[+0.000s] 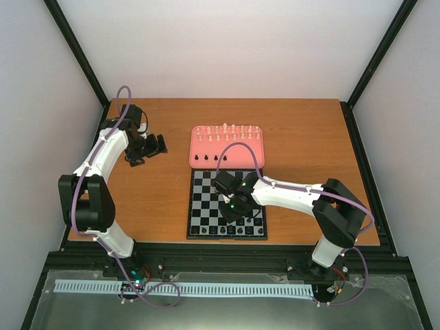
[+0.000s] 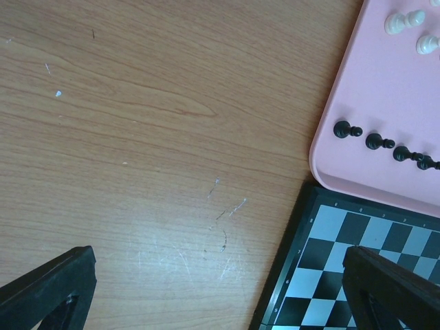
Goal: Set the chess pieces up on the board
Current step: Place the chess piece on the chessboard.
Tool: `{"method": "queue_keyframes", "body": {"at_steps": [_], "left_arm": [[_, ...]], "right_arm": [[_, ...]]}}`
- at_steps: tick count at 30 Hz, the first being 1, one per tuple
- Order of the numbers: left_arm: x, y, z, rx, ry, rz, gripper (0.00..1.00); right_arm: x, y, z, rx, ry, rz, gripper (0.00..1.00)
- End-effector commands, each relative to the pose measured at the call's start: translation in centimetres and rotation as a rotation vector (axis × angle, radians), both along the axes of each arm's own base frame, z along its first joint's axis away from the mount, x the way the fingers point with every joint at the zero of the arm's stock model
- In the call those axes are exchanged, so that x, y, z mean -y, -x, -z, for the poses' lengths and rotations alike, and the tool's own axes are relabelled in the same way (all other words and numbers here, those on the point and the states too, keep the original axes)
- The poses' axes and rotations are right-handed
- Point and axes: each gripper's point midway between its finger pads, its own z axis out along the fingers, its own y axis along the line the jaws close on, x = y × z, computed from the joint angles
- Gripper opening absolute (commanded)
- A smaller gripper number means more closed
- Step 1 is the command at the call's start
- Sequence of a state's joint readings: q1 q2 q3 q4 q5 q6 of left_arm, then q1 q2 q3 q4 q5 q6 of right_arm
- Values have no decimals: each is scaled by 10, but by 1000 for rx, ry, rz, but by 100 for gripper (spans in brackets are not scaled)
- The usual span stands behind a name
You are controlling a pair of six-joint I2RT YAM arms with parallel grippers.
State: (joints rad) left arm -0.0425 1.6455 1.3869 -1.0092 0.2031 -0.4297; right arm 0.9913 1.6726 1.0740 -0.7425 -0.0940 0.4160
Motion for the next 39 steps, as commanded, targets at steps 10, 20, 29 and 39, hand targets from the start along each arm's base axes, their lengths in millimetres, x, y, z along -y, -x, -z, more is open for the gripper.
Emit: {"method": "queue_keyframes", "body": {"at_steps": [10, 20, 29, 39], "left_arm": [[0, 3, -9, 37, -9, 8, 100], [0, 3, -8, 33, -12, 6, 100], [0, 3, -5, 29, -12, 5, 100], [0, 4, -7, 32, -14, 8, 100]], "right_arm": [[-4, -2, 8, 16, 1, -25, 5], [-2, -1, 12, 15, 6, -28, 7], [-1, 4, 14, 1, -1, -35, 14], [-4, 1, 10, 9, -10, -36, 20]]}}
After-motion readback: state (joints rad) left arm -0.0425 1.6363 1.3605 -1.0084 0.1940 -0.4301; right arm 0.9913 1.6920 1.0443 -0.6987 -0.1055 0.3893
